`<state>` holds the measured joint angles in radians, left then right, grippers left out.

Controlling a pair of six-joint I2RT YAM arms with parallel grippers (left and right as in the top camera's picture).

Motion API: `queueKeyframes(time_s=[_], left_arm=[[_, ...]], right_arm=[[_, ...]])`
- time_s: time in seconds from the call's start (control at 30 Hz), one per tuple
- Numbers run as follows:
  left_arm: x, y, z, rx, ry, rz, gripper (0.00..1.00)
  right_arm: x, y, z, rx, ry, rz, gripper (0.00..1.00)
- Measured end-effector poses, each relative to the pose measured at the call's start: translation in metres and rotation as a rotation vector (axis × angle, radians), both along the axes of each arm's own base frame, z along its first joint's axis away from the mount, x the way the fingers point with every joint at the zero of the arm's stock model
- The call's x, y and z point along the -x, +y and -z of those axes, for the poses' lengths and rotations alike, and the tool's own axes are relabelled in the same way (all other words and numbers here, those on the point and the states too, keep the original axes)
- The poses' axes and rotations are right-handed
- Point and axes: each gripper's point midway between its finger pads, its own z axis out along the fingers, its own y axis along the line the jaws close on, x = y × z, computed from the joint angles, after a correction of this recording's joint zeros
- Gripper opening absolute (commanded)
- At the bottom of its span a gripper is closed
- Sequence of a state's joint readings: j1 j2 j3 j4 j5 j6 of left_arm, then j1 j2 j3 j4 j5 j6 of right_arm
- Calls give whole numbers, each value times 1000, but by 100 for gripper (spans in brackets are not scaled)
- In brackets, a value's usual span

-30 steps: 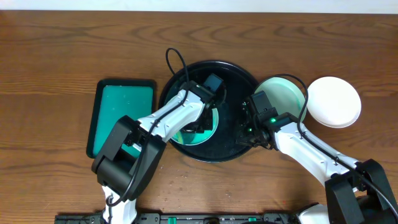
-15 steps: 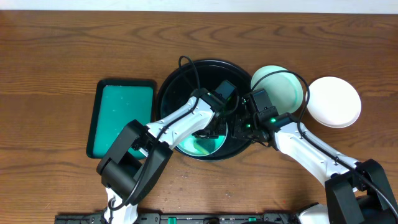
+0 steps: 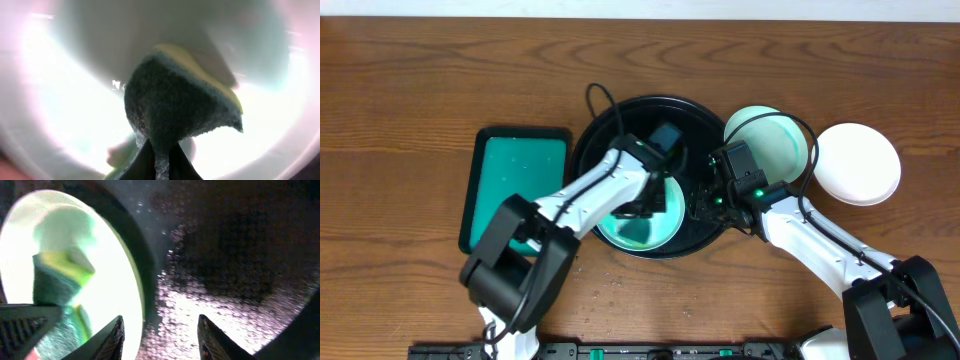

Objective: Clean dirty plates on tray and stack at the side
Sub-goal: 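Keep scrubbing the plate surface with the sponge in the left gripper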

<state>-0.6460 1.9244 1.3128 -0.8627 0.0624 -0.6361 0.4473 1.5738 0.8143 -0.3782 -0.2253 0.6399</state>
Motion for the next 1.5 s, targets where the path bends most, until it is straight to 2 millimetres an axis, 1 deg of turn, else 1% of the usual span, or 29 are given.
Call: queueKeyframes(time_s=[0.07, 0.13, 0.27, 0.33, 0.47, 0.57, 0.6, 0.63, 0.67, 0.9, 1.17, 1.33, 1.43, 1.5], left_arm=[[-4, 12, -3, -28, -17, -19, 7], [-8, 20, -7, -46, -34, -32, 7], [-10, 23, -8, -59, -46, -35, 7], [-10, 23, -8, -61, -47, -35, 7], [-11, 24, -8, -65, -49, -35, 7], [-11, 25, -8, -70, -51, -35, 7], [-11, 25, -8, -71, -52, -35, 7], [-11, 25, -8, -72, -52, -35, 7], [-11, 25, -8, -72, -52, -35, 7], [-12, 25, -8, -72, -57, -35, 7], [-15, 18, -8, -43, -70, -33, 7], [-20, 5, -7, 3, -97, -20, 7], [-23, -9, -5, 64, -98, -13, 7], [-23, -17, 0, 99, -84, -7, 7]], right_arm=[[-1, 3, -1, -16, -1, 3, 46], [-1, 4, -2, -23, 0, 8, 46], [-3, 6, -3, -43, 2, 26, 46], [-6, 8, -3, -52, -2, 32, 44], [-9, 17, 8, -63, 5, 35, 38], [-7, 25, 20, -66, 25, 29, 35], [-7, 28, 23, -69, 30, 27, 25], [-7, 30, 24, -68, 28, 22, 9], [-7, 32, 23, -76, 27, 25, 1], [-4, 33, 26, -66, 34, 27, 1], [-2, 32, 26, -62, 44, 27, 1], [-1, 32, 27, -62, 51, 26, 1], [-1, 32, 27, -62, 53, 25, 1], [0, 32, 27, -62, 54, 25, 1]])
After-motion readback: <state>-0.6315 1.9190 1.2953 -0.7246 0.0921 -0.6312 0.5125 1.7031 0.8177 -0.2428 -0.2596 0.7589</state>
